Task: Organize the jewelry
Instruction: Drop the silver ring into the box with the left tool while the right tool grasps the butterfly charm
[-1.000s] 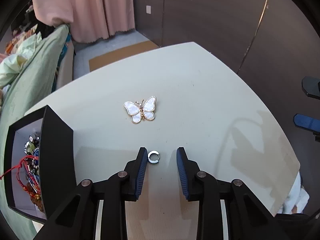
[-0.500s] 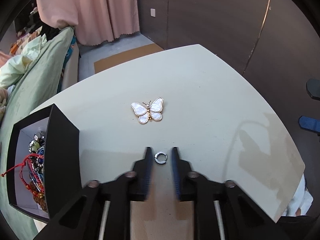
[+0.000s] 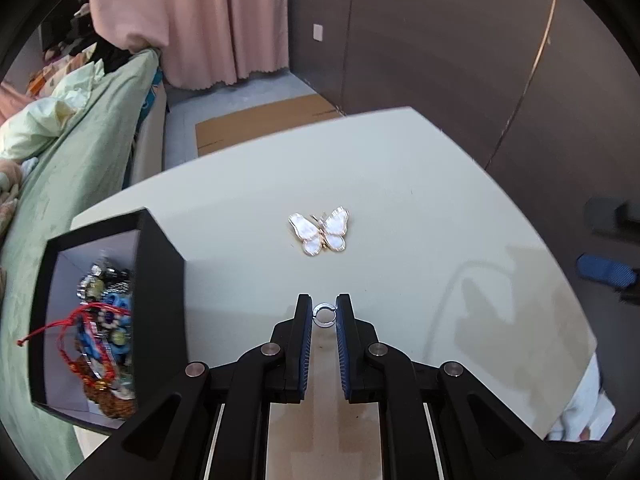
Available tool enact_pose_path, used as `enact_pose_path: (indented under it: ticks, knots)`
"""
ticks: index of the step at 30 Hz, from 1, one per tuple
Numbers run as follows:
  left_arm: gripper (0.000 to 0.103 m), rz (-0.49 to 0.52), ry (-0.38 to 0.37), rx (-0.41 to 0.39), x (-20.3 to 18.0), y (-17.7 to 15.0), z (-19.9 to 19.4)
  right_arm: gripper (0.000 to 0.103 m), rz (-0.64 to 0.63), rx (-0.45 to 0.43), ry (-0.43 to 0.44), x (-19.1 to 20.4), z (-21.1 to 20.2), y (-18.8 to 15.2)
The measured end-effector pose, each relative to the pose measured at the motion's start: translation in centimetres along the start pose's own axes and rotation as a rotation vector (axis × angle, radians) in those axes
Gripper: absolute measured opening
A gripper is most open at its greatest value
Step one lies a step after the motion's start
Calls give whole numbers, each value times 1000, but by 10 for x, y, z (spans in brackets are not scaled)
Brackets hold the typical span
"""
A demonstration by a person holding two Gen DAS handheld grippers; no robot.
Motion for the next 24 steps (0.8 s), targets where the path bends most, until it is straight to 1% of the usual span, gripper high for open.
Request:
enact_pose_path:
  ticks: [6,13,20,24]
  knots:
    - [12,-45,-6,-47,14,12,-18,77,-42,-4,-18,11,7,-2]
    - [12,-104,-11,-99,35,25,-37,77,-70,-8,-16,27,22,-3]
    - [12,-166,-14,-136,61,35,-53,77,-108,3,8,54,48,-11]
    - [12,-208,-4,-149,81,37,-61,77,-143,7,3,71,67,-17]
Point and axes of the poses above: each gripper's, at about its wrist camera, not at the fingertips, and z roughly the way its jaws point, x to its left, y to its top, the point moved 4 cm from there along z, roughly the way its jaws point, and after that the axes turned 14 degrees about -x, right-handed, at the moved point
